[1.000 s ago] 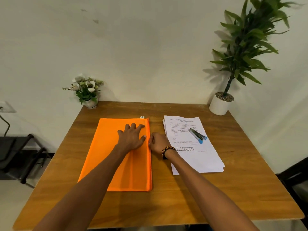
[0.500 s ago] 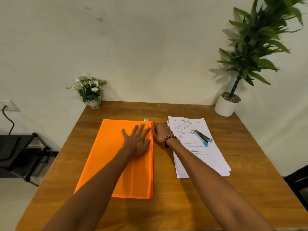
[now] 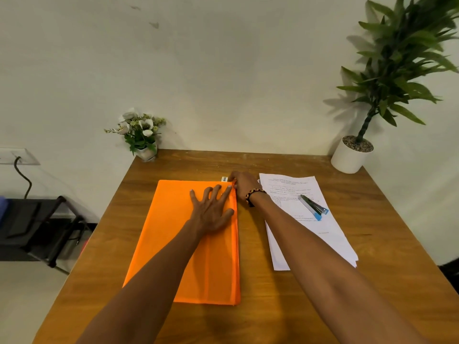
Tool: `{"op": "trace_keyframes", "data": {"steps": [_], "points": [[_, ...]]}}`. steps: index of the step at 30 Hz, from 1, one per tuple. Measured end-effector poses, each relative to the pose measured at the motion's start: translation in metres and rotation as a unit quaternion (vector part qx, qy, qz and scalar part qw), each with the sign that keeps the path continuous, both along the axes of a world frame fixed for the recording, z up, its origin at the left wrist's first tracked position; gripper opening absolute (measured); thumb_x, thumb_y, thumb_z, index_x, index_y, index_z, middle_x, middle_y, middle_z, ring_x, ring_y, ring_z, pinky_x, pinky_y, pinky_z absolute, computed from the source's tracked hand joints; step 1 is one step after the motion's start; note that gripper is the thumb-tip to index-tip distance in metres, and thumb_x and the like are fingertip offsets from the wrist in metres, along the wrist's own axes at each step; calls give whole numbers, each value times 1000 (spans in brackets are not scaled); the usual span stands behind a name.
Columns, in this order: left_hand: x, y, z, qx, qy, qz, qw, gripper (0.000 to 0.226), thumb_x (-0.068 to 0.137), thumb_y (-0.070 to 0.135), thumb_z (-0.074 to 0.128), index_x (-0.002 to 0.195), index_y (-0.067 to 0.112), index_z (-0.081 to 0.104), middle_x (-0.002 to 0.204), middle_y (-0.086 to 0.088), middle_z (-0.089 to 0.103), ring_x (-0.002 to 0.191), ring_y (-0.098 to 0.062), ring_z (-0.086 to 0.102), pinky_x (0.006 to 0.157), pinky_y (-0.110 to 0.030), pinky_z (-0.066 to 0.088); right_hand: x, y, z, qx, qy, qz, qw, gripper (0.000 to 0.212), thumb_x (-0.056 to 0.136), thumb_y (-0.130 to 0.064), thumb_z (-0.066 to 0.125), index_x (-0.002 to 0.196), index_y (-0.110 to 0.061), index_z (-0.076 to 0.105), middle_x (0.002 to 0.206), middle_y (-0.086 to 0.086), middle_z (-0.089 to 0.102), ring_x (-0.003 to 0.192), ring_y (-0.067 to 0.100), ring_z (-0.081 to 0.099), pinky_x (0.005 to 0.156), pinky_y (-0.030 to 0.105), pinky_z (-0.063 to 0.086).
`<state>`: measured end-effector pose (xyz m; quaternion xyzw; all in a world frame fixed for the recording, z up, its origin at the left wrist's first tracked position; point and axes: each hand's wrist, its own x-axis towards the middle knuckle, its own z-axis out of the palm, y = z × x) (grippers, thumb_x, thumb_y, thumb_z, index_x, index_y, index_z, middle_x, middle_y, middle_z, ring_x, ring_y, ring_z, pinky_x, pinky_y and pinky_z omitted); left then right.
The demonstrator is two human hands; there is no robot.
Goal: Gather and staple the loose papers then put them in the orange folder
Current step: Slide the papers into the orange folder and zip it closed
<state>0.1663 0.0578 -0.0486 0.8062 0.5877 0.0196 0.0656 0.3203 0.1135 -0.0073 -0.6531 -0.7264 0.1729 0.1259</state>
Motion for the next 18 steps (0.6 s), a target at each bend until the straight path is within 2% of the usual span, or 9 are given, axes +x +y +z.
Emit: {"op": "trace_keyframes", "data": {"steps": [4,7,11,14,16,18], "points": [[0,0,-6,5,-25,2,1000,83,89,82,16,158,43,-9,170,-1,-10,157,-28,-5,111,-76,-5,1,3,2,9,-33,-6,999,13,97,-30,50,107,-24,55,119,12,52,99,33,58,86,46,52],[-1,-2,-7,15,-30,5,999,80,90,81,13,159,43,-5,170,1,-7,157,-25,-5,112,-75,-7,0,1,1,28,-38,-22,999,11,97,-26,49,106,-21,53,117,13,53,97,33,59,77,40,50],[-2,-4,-7,26,-45,10,999,70,97,73,11,159,42,-1,170,2,-1,157,-23,-4,115,-74,-5,2,-1,2,17,-19,-34,999,18,94,-21,55,112,-20,53,122,13,52,102,34,58,83,46,53],[-1,-2,-9,31,-38,10,999,80,92,80,14,160,41,0,170,1,-1,157,-24,-1,114,-74,-3,11,-6,5,9,2,-34,999,21,94,-23,58,115,-20,53,120,9,55,100,30,59,83,45,54],[0,-1,-9,37,-41,13,998,84,89,83,16,160,39,4,170,2,2,157,-24,2,114,-73,-2,22,-14,7,33,11,-43,998,15,93,-24,60,107,-20,57,112,7,59,96,29,60,80,44,55],[1,-1,-10,40,-46,18,998,82,91,80,19,160,37,8,170,2,6,157,-23,5,114,-74,0,34,-23,12,115,41,-48,991,2,92,-18,60,93,-18,60,98,7,65,89,27,62,73,40,55]]}}
